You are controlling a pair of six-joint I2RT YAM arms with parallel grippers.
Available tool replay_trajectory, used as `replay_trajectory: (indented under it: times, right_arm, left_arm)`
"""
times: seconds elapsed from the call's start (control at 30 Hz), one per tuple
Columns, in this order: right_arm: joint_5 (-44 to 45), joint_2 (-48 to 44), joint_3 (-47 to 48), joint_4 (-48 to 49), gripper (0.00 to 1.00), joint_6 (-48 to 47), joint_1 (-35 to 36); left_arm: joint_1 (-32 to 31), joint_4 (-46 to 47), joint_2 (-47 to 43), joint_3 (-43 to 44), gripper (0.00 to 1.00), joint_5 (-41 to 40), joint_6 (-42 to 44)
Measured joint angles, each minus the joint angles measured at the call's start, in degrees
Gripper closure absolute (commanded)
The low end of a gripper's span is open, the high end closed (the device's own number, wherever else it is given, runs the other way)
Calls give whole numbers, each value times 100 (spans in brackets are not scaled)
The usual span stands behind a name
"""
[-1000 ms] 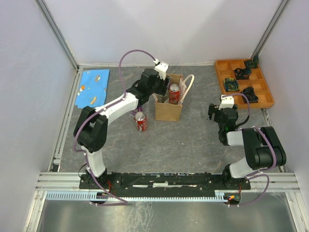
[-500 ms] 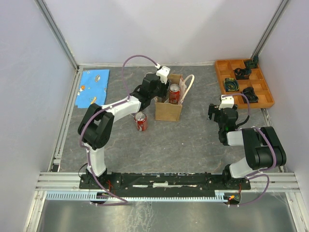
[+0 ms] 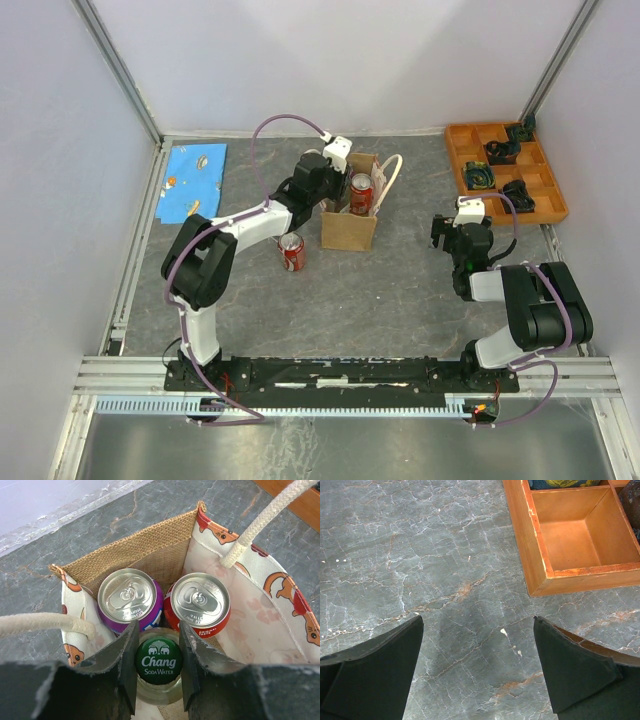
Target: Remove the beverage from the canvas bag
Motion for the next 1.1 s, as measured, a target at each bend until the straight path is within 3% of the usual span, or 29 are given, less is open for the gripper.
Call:
replay_trajectory:
  times: [0.6, 1.1]
  right_arm:
    - [0, 0, 2, 0, 1, 0, -2]
    - [0, 0, 2, 0, 1, 0, -2]
  left_arm:
    - [7, -1169, -109, 914, 97, 352, 212]
    - [4, -2059, -2044, 1266, 97, 289, 256]
